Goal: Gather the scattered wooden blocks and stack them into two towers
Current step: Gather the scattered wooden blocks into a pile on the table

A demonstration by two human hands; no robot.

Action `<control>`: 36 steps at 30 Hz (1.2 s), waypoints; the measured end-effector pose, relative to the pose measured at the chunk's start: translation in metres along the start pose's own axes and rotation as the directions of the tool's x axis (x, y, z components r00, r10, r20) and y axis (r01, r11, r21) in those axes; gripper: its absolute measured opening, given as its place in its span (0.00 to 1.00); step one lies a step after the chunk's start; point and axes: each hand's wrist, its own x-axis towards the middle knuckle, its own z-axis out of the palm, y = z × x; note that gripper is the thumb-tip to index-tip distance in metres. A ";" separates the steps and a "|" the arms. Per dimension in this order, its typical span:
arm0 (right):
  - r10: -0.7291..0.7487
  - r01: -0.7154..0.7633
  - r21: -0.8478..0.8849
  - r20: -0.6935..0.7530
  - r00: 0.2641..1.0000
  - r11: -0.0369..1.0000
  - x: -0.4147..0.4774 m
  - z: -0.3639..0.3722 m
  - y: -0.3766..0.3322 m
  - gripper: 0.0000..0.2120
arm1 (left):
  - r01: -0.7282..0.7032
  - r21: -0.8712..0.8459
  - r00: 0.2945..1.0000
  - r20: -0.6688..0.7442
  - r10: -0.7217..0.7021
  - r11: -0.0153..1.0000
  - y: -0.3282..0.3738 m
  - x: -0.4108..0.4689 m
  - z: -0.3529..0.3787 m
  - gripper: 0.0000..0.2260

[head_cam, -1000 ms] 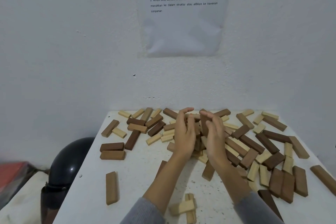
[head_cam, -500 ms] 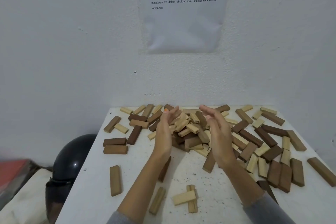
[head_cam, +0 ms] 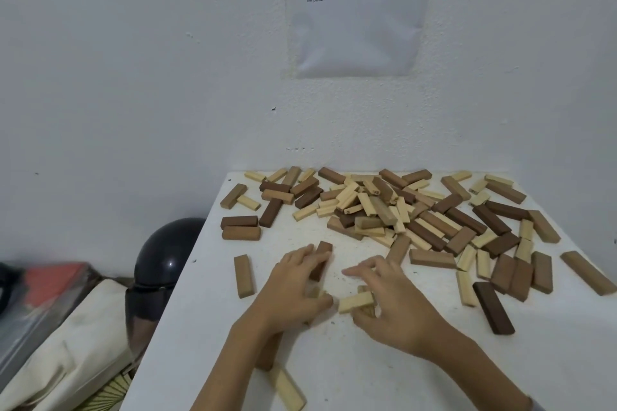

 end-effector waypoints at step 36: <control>0.467 -0.173 0.984 0.135 0.874 0.038 -0.002 0.008 -0.024 0.14 | -0.032 -0.341 0.815 -0.554 -0.173 0.939 0.006 0.017 0.030 0.16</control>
